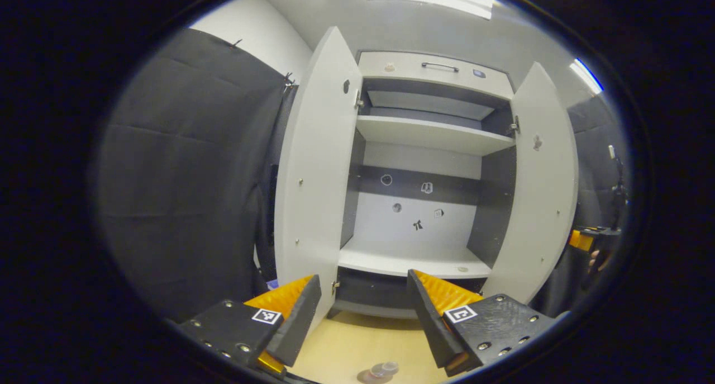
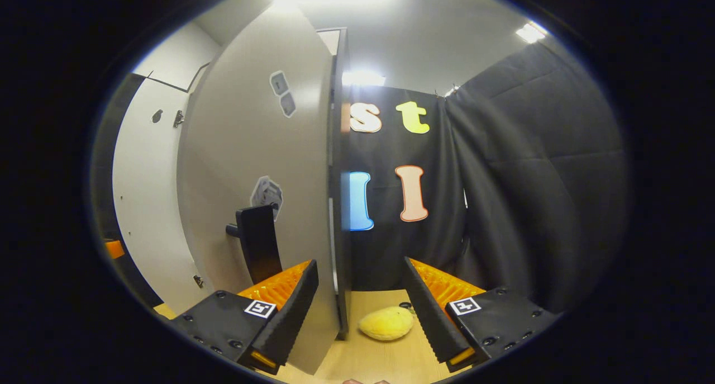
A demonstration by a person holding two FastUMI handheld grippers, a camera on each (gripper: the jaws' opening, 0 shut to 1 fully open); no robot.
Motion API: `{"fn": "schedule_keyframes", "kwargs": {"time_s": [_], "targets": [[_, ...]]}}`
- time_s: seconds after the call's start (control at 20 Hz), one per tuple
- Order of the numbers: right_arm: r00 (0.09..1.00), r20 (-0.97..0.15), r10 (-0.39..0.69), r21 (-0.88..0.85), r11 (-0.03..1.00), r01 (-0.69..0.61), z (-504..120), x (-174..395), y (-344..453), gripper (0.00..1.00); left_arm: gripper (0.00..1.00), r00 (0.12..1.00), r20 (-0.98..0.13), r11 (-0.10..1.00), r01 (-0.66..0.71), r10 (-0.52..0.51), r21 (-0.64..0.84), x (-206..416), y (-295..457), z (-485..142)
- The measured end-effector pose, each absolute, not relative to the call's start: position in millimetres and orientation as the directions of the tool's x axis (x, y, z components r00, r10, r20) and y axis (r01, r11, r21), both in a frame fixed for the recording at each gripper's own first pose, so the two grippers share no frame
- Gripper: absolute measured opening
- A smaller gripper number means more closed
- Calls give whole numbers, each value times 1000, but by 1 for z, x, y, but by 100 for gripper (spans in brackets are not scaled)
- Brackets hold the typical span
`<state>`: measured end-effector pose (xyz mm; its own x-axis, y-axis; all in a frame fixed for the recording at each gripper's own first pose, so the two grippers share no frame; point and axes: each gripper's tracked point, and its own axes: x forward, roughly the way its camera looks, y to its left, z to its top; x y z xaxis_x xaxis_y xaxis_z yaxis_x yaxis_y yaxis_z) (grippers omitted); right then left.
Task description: Grasp the bottle in the cabinet with the left hand and place it on the coaster, then close the right door with the right hand and the left door with the left hand.
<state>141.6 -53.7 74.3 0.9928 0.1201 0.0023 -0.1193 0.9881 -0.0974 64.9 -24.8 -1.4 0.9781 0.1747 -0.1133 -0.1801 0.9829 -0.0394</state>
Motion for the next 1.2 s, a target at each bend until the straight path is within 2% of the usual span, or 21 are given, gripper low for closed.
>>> {"fn": "schedule_keyframes", "kwargs": {"time_s": [0.25,0.65,0.75,0.95,1.1,1.2], "targets": [[996,30,88,-114,990,-84,72,144,-8,96,90,988,-98,990,-124,118,-63,51,3,2],[988,-9,156,-78,985,-156,45,132,62,98,90,971,-92,971,-229,223,-70,22,106,-2],[990,-43,135,-61,989,-137,27,124,57,98,90,966,-79,966,-251,246,-66,26,135,2],[994,-100,42,3,999,-41,-4,109,33,98,89,970,-113,974,-221,214,-51,49,176,-3],[995,-96,-2,81,997,10,-11,99,22,98,90,972,-122,979,-204,202,1,67,208,-5],[995,-79,-54,65,996,59,-11,91,8,98,90,977,-113,984,-179,179,12,87,221,0]]}}
